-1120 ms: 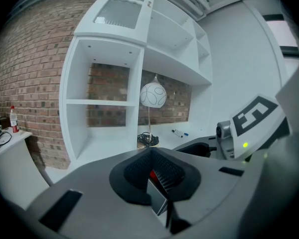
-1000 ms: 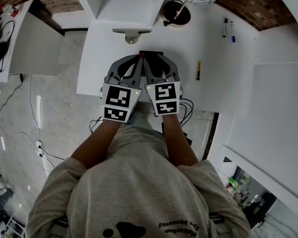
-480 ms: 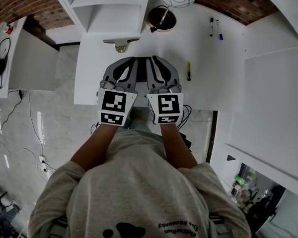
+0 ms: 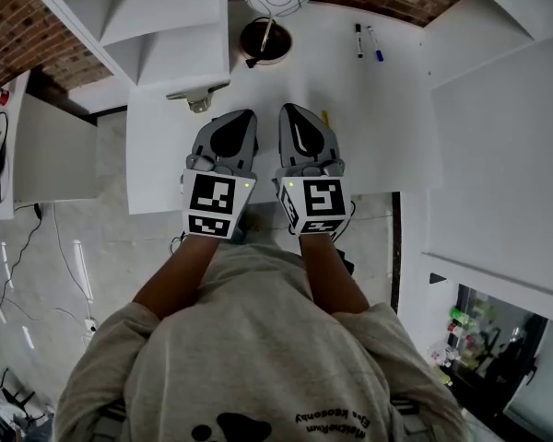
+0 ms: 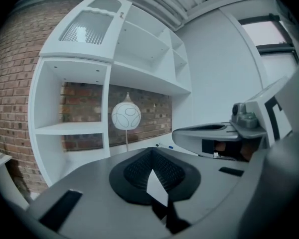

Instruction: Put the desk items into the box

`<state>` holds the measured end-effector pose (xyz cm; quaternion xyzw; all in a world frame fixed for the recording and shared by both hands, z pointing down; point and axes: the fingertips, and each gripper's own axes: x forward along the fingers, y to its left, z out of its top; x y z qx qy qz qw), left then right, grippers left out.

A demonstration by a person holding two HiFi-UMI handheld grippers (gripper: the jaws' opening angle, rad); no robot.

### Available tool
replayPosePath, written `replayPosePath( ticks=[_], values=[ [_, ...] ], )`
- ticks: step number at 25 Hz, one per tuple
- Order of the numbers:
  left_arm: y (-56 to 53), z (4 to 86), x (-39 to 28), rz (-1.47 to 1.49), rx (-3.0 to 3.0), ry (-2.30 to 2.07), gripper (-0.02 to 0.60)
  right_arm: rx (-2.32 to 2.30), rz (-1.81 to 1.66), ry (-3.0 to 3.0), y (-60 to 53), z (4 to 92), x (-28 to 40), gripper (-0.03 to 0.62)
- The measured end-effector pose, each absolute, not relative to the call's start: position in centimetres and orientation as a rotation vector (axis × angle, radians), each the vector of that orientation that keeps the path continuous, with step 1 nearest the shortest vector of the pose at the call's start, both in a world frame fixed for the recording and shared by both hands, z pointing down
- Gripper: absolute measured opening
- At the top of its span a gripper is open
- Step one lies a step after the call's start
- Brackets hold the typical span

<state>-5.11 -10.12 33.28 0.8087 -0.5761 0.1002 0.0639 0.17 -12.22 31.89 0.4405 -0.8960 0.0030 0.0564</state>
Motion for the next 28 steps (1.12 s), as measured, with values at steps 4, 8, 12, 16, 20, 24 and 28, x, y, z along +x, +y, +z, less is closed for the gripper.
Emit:
replayPosePath(
  ticks=[4,8,12,16,20,24,28],
  values=[
    [-10.6,32.8,-3.0,0.293,2.488,-1.687,0.006,1.405,0.006,-2.68,-12.8,31.3,2.6,0.018],
    [-10.9,32.8,-0.8,0.293,2.531,-1.626,0.006,1.485,0.011,-2.633,-13.2,31.0,5.4,0.018],
    [-11.3,32.8,1.4,0.297,2.572,-1.567,0.006,1.545,-0.006,-2.575,-13.5,30.9,8.0,0.018],
    [-11.4,32.9,3.5,0.302,2.607,-1.508,0.006,1.584,-0.04,-2.526,-13.5,30.7,10.1,0.018],
    [-11.7,33.0,5.4,0.307,2.635,-1.46,0.006,1.624,-0.045,-2.487,-13.6,30.6,12.0,0.018],
    [-11.9,33.2,6.9,0.311,2.652,-1.418,0.006,1.661,-0.033,-2.46,-13.8,30.6,13.7,0.018],
    [-12.4,33.8,7.7,0.321,2.648,-1.394,0.006,1.65,-0.023,-2.439,-14.0,31.4,14.7,0.018]
  ],
)
